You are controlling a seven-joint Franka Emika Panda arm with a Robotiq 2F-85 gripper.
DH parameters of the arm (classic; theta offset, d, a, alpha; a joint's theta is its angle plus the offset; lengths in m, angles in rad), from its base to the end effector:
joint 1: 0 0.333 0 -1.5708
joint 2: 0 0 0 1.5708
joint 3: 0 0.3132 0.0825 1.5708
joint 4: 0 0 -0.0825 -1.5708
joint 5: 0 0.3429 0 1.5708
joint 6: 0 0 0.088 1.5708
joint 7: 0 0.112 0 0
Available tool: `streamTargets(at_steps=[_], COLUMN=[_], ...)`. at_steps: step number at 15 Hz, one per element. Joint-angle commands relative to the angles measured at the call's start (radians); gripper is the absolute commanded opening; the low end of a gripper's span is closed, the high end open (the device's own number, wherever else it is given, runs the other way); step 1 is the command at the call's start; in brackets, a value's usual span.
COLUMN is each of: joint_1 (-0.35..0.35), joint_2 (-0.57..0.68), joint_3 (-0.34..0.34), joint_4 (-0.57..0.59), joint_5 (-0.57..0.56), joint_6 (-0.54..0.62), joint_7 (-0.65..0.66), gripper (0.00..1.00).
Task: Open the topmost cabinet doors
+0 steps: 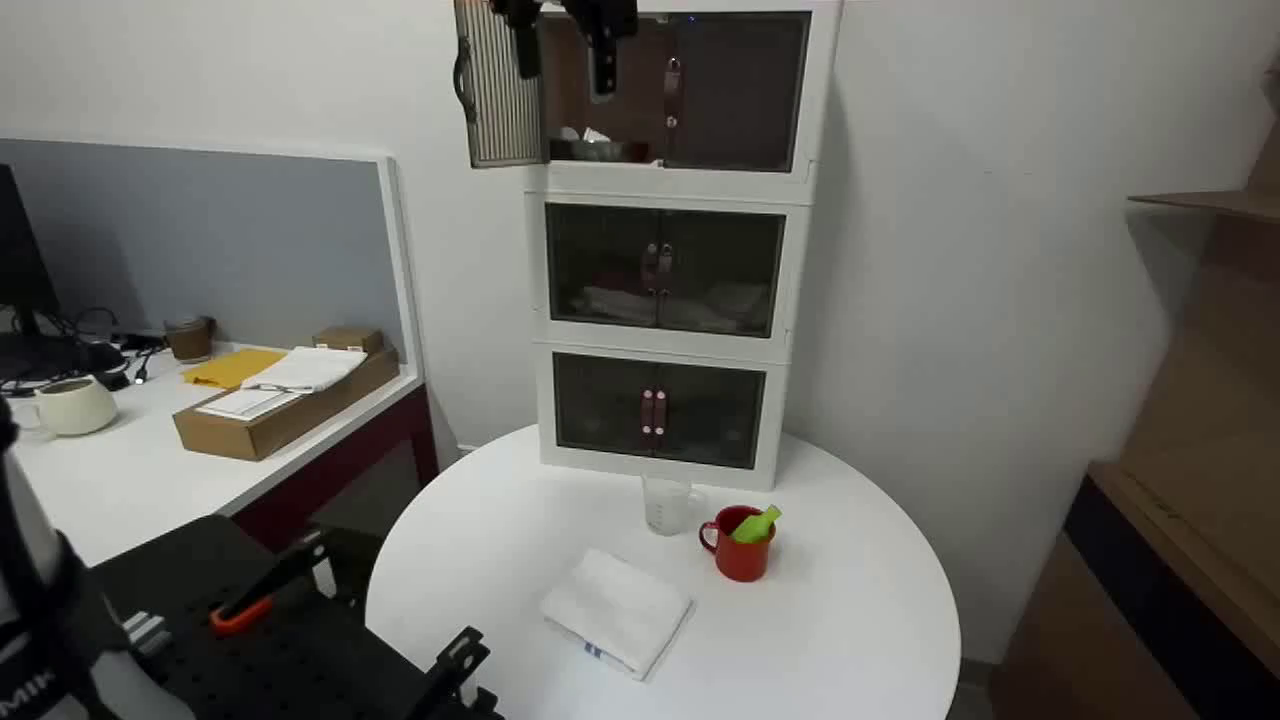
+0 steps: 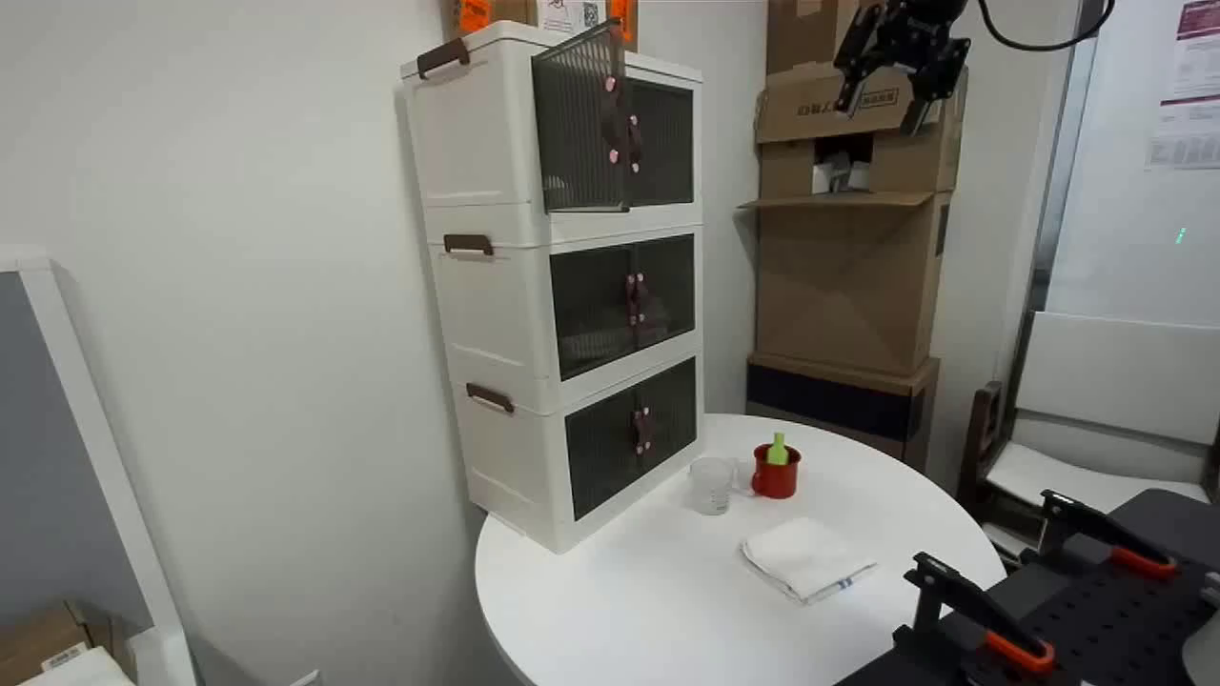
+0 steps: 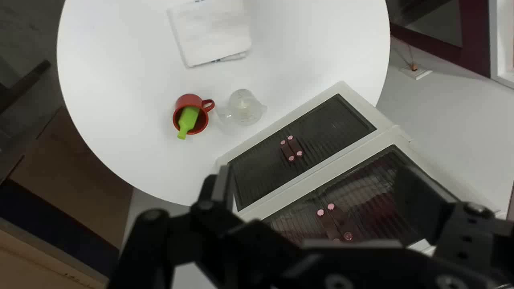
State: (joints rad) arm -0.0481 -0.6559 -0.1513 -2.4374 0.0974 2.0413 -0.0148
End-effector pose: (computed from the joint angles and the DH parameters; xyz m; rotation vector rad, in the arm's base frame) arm 0.3348 -0.0715 0.5528 -2.9410 0.2928 -0.3996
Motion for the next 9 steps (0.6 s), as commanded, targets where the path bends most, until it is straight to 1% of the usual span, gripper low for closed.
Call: streamTargets(at_steps=[1,5,7,9], joint_1=[-0.015,-0.006,0.043,0.085], joint_2=[0.002,0.005,0.034,0.088], joint_3=[0.011,0.005,-0.026,-0.046], joint_4=[0.002,0.005,0.037,0.090], joint_5=[0.009,0.019,0.057,0.117], joint_6=[-0.003,0.007,0.010,0.047], joint_7=[-0.008,-0.023,-0.124,-0.208], gripper=[1.00,1.00,1.00,1.00])
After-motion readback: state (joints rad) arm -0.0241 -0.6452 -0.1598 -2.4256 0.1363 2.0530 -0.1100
